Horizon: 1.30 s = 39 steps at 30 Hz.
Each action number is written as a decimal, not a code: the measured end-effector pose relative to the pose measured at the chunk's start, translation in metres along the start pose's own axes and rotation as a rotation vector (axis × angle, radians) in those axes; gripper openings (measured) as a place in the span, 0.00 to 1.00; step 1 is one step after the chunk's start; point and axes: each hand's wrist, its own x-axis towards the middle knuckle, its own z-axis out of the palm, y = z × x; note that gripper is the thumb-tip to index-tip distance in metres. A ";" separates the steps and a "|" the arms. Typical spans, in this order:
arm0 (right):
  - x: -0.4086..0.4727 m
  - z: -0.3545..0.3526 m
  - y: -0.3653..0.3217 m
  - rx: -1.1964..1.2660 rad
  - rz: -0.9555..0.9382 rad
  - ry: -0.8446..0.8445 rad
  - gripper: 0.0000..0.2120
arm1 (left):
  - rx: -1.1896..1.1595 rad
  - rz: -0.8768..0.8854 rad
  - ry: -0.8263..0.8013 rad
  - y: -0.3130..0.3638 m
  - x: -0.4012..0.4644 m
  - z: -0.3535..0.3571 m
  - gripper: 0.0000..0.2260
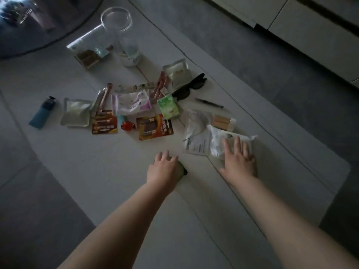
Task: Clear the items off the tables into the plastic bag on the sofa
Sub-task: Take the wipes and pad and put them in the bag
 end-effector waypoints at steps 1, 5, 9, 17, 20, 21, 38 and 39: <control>0.008 0.003 -0.001 -0.012 0.006 0.012 0.43 | 0.015 0.001 -0.013 0.000 0.006 0.002 0.28; 0.029 0.012 0.003 -0.069 0.006 0.055 0.42 | 0.109 0.041 -0.018 -0.003 0.028 0.012 0.32; 0.022 0.023 0.006 -0.150 -0.051 0.172 0.42 | 0.225 0.042 0.059 -0.003 0.033 0.020 0.30; -0.012 0.049 -0.009 -0.073 -0.095 0.085 0.52 | 0.045 -0.126 0.036 -0.008 0.015 0.019 0.11; -0.027 0.054 -0.015 -0.057 -0.085 0.026 0.51 | -0.065 -0.188 0.015 -0.014 0.002 0.021 0.09; -0.031 0.053 -0.018 -0.039 -0.083 0.000 0.50 | -0.107 -0.210 0.010 -0.016 -0.004 0.022 0.10; -0.174 -0.031 -0.081 0.965 -0.170 -0.492 0.31 | -1.036 -0.605 0.216 -0.065 -0.202 -0.005 0.13; -0.183 -0.035 -0.090 0.989 -0.185 -0.534 0.30 | -1.072 -0.624 0.245 -0.072 -0.217 -0.006 0.13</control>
